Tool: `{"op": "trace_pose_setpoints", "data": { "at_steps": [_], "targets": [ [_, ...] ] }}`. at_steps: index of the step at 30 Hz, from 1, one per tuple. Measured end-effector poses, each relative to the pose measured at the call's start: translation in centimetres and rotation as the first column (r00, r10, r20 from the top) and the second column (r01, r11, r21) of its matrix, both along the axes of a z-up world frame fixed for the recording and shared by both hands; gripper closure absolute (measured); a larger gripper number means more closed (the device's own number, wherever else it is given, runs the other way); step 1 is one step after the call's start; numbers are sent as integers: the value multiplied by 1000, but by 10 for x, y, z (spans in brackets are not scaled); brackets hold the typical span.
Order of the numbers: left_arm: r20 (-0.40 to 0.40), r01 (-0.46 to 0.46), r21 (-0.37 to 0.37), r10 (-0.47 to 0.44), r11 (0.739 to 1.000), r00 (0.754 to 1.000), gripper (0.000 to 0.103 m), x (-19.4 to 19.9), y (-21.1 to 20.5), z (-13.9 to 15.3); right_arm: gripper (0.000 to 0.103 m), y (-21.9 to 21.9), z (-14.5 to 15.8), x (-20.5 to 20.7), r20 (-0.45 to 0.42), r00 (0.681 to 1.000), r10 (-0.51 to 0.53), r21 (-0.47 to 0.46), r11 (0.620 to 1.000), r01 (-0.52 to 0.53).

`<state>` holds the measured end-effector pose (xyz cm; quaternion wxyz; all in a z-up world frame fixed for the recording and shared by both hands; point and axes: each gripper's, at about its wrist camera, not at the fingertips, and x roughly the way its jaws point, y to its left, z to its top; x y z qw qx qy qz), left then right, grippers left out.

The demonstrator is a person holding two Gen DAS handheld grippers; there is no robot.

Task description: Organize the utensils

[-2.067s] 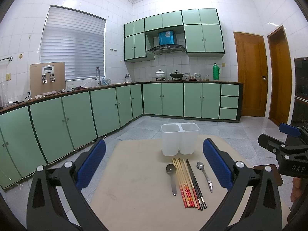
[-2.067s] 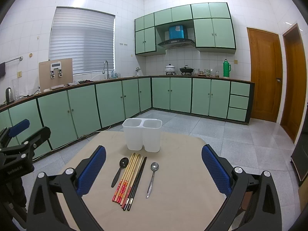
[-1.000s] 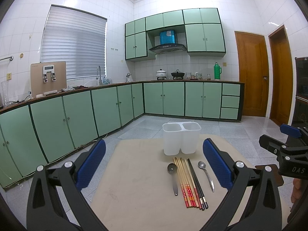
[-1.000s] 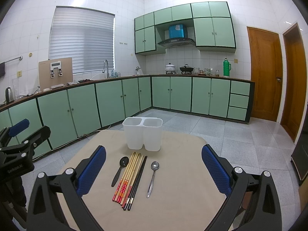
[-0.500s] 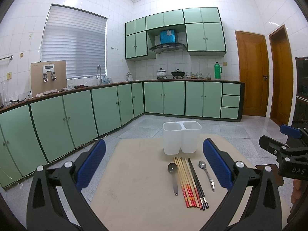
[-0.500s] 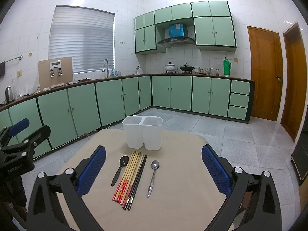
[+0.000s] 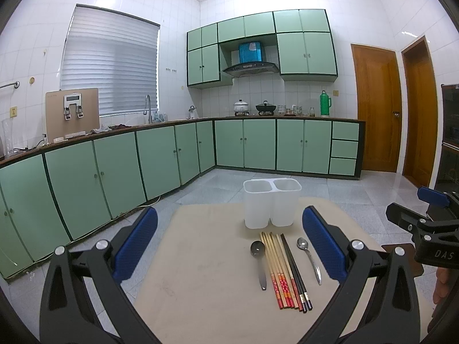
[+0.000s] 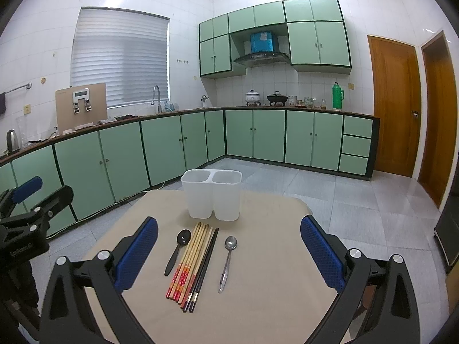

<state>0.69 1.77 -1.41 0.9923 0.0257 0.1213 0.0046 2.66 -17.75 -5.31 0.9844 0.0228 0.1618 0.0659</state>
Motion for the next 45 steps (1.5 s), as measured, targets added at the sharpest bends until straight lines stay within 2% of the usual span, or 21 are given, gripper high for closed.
{"op": "trace_pose_setpoints", "data": {
  "at_steps": [13, 19, 22, 26, 31, 37, 45],
  "targets": [
    [-43, 0, 8, 0, 1000, 999, 5, 19, -3, -2, 6, -8, -3, 20, -60, 998, -13, 13, 1000, 14],
    [-124, 0, -10, -1, 1000, 992, 5, 50, 1, -17, 6, -8, -15, 52, -132, 991, -7, -13, 1000, 5],
    [-177, -3, 7, 4, 1000, 984, 5, 72, 1, -28, 6, -7, -25, 77, -176, 984, -8, -23, 1000, 4],
    [-261, -3, 25, 9, 1000, 965, 5, 107, 1, -48, 6, -7, -43, 110, -243, 970, -14, -27, 1000, 7],
    [-363, 7, 7, -4, 1000, 932, 5, 145, 8, -73, 7, -4, -74, 155, -350, 936, -19, -43, 999, 4],
    [-442, 11, 7, -7, 1000, 897, 5, 175, 10, -100, 19, 4, -106, 196, -444, 896, -6, -47, 999, -16],
    [-501, 48, 6, -39, 999, 865, 5, 199, 1, -123, 37, 10, -134, 227, -531, 847, 11, -42, 998, -39]
  ]
}}
